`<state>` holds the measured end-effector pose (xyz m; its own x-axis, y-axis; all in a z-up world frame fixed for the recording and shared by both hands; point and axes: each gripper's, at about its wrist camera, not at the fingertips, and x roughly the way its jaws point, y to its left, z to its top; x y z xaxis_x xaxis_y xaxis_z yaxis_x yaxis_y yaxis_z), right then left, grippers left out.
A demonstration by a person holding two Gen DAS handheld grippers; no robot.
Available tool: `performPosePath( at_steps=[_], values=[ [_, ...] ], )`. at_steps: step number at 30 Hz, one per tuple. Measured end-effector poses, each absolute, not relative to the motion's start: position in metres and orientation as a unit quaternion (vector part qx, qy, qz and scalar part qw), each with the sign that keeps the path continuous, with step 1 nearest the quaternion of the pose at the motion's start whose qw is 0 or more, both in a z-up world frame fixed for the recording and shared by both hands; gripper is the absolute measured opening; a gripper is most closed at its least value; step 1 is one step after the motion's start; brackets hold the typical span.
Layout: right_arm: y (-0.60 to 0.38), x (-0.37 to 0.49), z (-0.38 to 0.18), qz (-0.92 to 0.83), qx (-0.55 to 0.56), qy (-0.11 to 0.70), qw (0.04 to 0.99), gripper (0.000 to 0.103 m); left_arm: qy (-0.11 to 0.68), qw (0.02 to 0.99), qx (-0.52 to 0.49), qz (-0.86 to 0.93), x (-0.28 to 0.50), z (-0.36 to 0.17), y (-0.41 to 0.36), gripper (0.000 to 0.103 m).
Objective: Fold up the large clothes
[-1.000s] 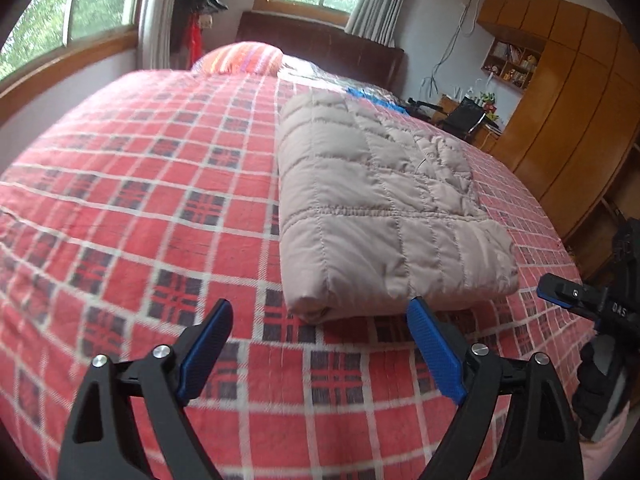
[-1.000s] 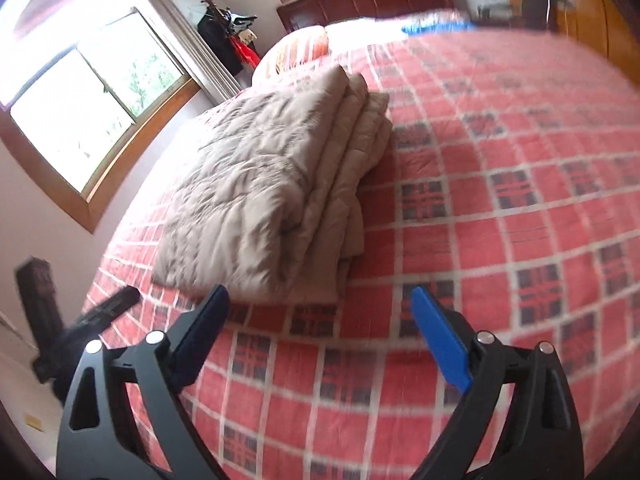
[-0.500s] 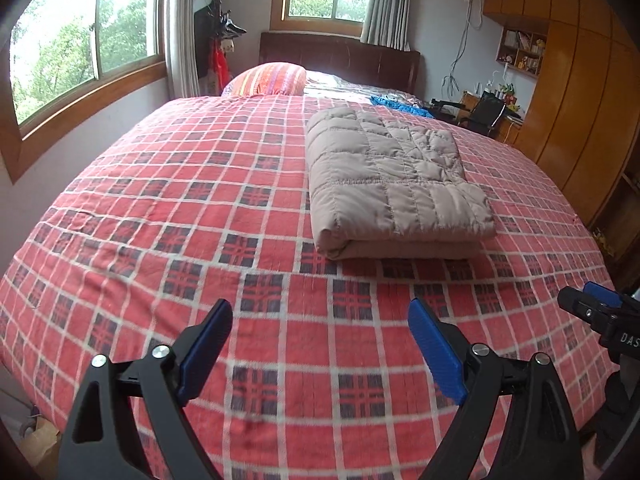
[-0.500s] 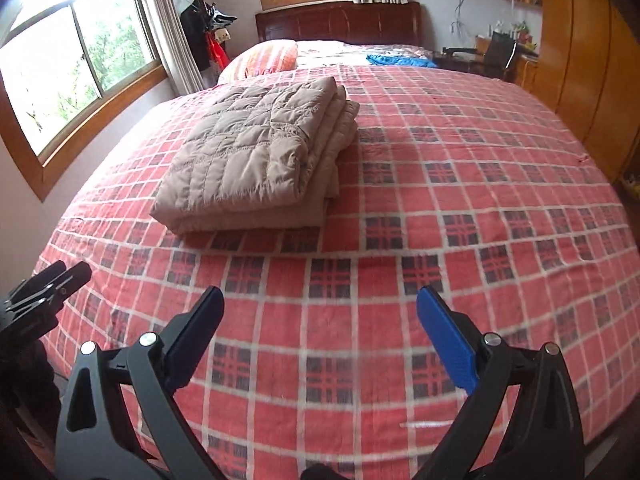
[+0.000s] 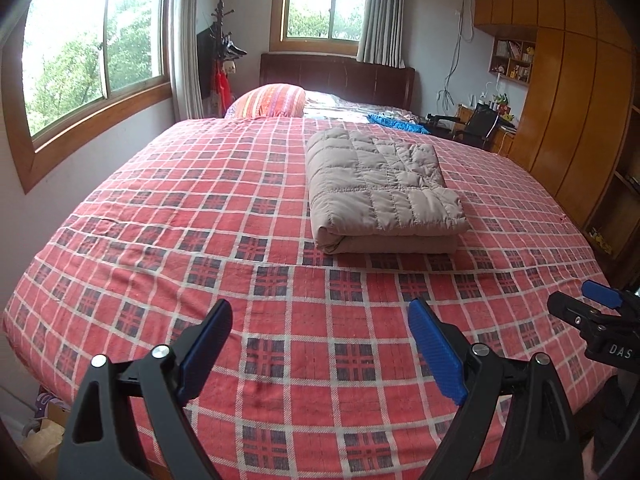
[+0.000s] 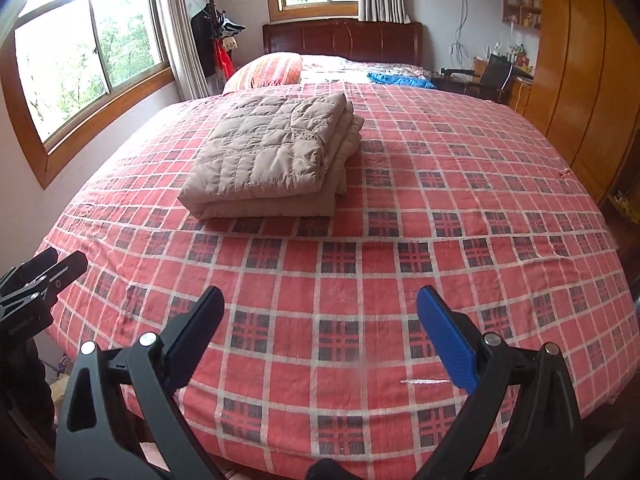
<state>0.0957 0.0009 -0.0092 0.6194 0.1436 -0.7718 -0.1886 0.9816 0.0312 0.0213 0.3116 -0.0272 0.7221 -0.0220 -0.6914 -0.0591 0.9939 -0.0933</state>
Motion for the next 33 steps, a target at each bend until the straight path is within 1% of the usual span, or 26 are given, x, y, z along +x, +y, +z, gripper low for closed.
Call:
performPosePath(
  at_steps=[13,33],
  values=[
    [0.000,0.088,-0.007,0.087,-0.026,0.422,0.902,0.097,0.360,0.932,-0.047,0.017,0.006,-0.021,0.311,0.090],
    [-0.002,0.089,-0.006,0.089,-0.026,0.422,0.902,0.097,0.361,0.932,-0.041,0.014,0.008,-0.021,0.309,0.090]
  ],
)
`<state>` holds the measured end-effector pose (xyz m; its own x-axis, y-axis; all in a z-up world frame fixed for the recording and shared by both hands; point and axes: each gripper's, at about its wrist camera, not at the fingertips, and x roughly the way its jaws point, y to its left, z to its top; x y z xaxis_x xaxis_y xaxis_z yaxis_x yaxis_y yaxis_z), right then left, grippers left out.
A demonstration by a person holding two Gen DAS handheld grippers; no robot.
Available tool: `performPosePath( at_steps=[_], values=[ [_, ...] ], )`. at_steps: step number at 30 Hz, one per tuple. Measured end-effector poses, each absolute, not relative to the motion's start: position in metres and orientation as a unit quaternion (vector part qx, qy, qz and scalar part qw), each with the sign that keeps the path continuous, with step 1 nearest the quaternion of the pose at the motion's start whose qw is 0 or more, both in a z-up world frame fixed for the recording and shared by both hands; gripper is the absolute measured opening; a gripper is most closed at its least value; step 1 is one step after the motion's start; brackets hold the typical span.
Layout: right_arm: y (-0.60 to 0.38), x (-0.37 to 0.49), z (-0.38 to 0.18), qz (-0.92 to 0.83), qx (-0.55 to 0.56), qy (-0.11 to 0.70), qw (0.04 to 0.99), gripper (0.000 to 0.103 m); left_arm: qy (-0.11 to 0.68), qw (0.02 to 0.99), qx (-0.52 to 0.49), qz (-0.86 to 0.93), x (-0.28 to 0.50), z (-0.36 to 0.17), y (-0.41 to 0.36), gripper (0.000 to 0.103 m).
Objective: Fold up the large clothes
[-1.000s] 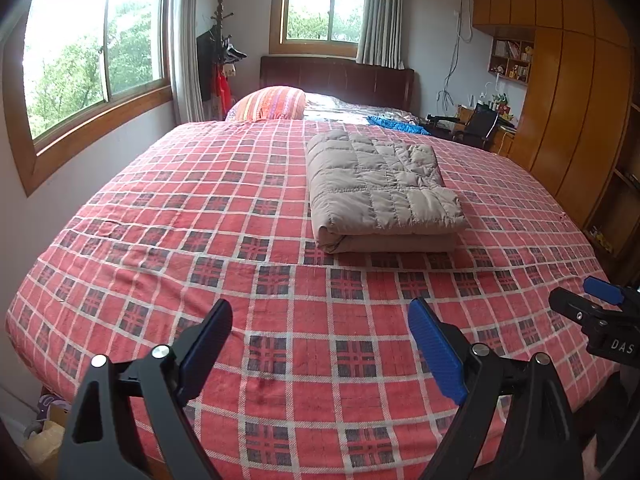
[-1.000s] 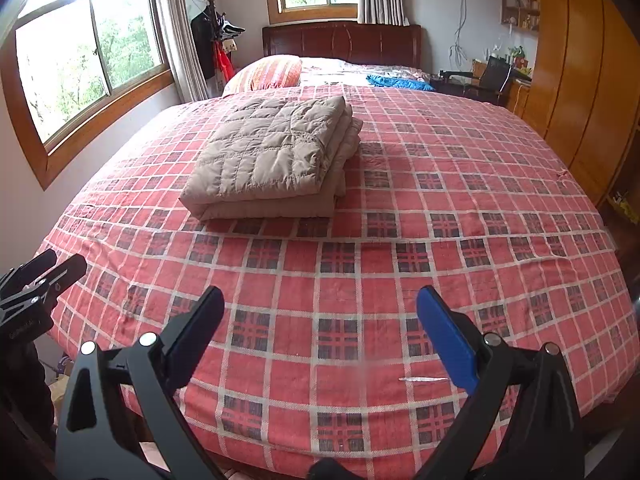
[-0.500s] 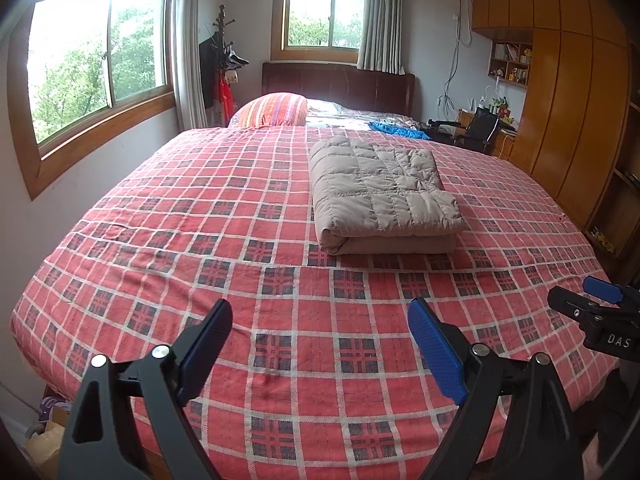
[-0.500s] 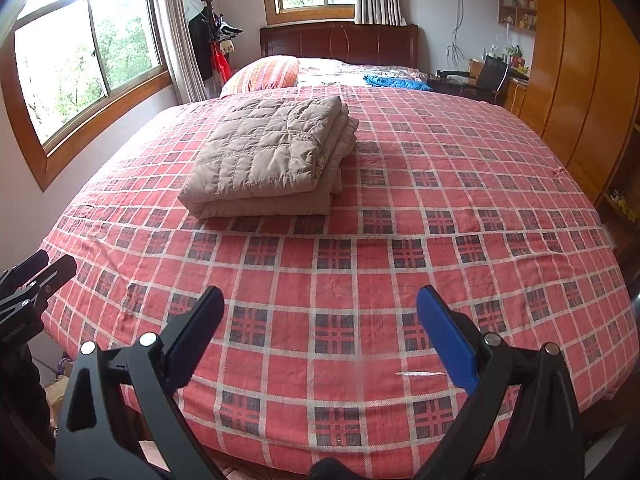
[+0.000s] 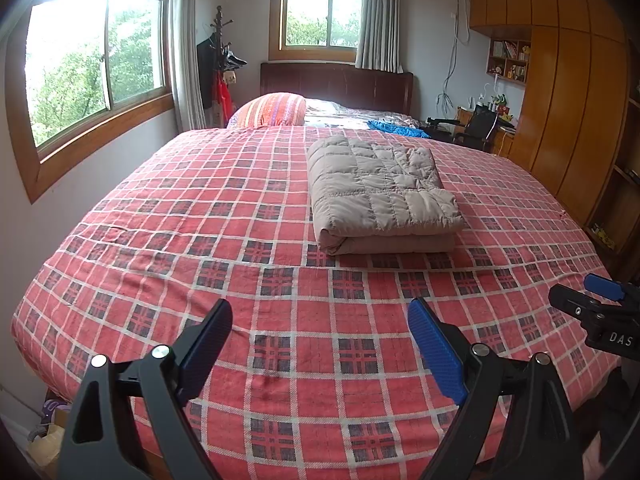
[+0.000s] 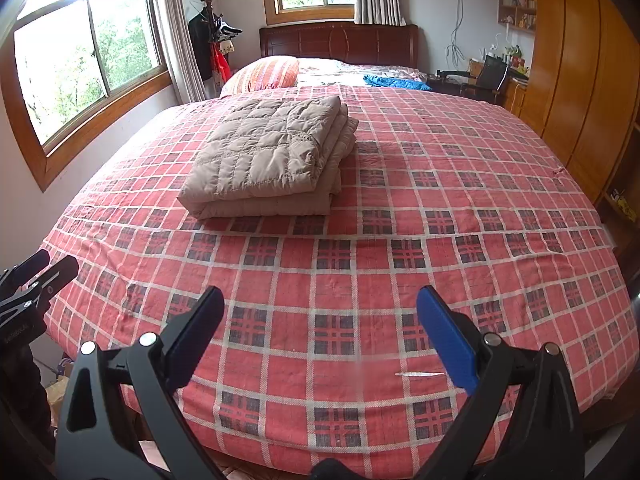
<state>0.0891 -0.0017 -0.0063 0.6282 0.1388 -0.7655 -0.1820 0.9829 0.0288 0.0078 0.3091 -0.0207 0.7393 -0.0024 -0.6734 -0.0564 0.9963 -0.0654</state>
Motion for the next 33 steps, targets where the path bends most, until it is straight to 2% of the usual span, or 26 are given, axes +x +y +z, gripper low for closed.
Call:
performPosePath(
  at_steps=[33],
  values=[
    [0.0008,0.0879,-0.0077,0.085,-0.027,0.422,0.902,0.096,0.360,0.932,-0.041,0.019,0.0106,-0.0237,0.3123,0.090]
  ],
)
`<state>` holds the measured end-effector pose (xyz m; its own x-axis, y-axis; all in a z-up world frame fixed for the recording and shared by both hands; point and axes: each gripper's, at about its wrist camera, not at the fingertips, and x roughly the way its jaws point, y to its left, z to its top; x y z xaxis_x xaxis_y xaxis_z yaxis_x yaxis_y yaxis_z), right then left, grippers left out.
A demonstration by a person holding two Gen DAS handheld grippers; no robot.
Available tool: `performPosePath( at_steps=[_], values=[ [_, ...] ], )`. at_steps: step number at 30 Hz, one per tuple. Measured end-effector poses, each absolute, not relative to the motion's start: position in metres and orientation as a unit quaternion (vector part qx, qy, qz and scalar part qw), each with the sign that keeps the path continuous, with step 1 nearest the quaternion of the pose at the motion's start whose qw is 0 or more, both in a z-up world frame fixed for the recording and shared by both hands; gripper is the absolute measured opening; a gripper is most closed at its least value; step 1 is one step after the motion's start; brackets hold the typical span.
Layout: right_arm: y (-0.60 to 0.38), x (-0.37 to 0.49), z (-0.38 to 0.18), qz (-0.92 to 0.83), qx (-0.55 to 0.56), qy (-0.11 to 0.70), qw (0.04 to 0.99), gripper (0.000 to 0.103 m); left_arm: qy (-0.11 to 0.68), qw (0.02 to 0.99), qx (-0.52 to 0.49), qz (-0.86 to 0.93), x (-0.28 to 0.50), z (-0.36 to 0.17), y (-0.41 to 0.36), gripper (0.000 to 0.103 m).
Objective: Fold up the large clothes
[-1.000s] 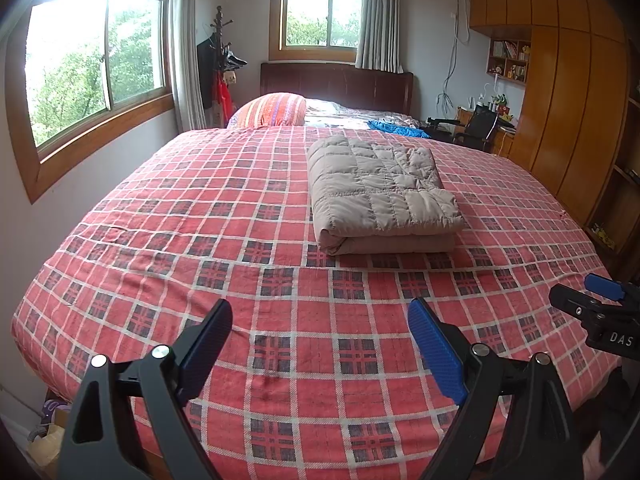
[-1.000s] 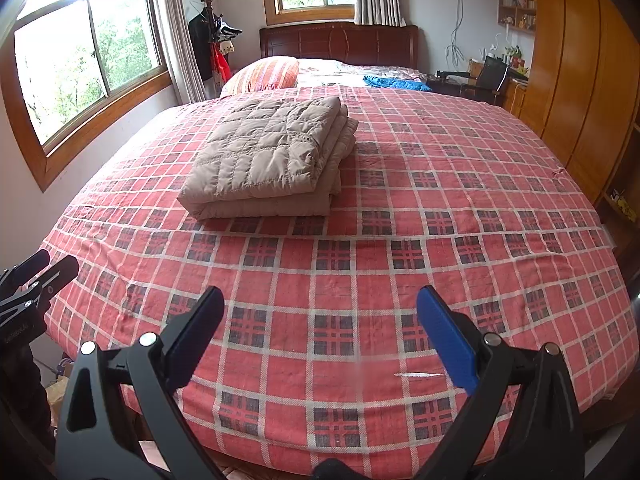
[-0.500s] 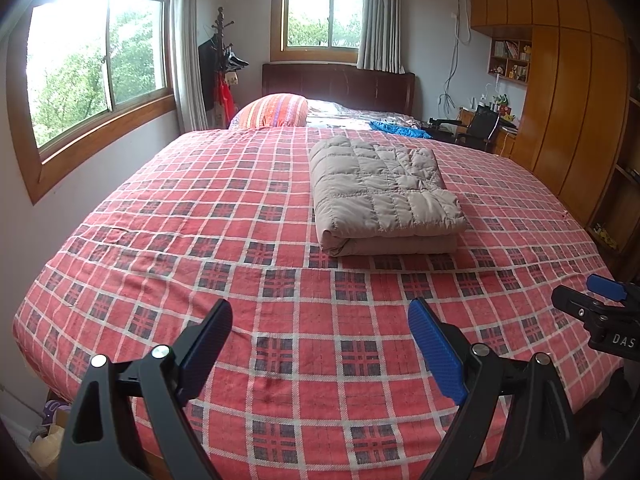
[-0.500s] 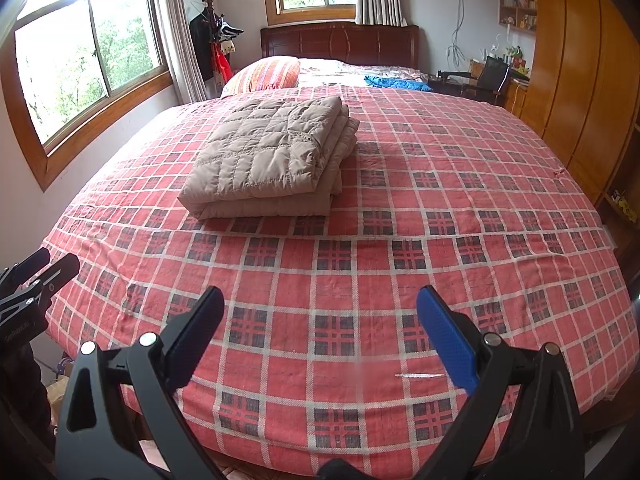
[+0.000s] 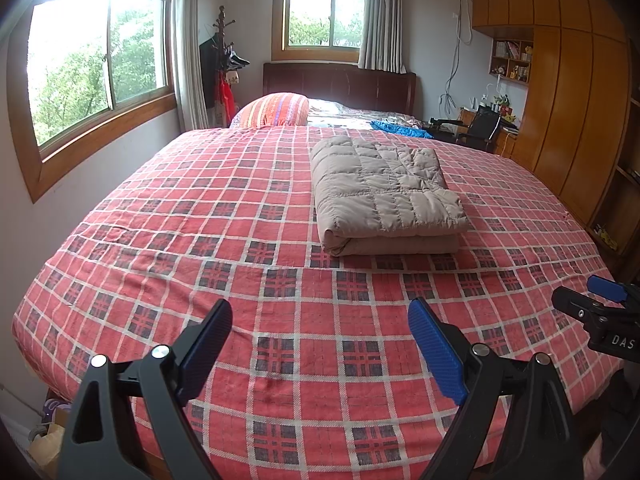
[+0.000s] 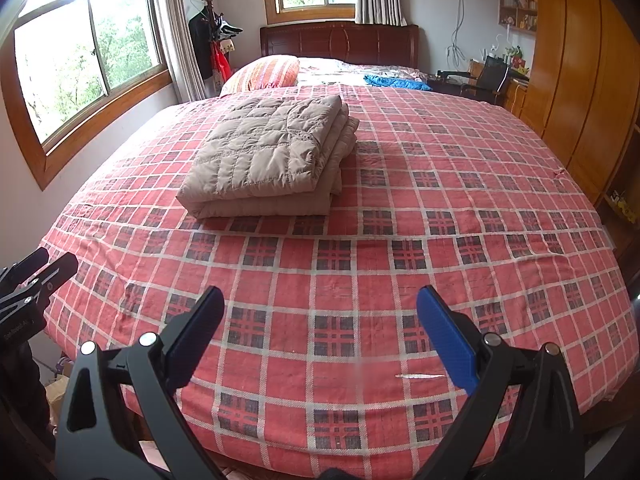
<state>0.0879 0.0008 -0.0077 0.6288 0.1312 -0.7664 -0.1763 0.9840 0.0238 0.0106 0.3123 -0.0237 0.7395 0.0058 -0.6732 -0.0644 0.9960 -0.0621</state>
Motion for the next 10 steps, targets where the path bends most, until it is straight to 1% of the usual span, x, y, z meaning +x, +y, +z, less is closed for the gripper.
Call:
performPosePath(
  at_steps=[10],
  values=[
    [-0.0028,0.0906,-0.0080,0.092,-0.018,0.421,0.902,0.097,0.360,0.932,-0.039,0.020,0.0112,-0.0251,0.3131,0.090]
  ],
)
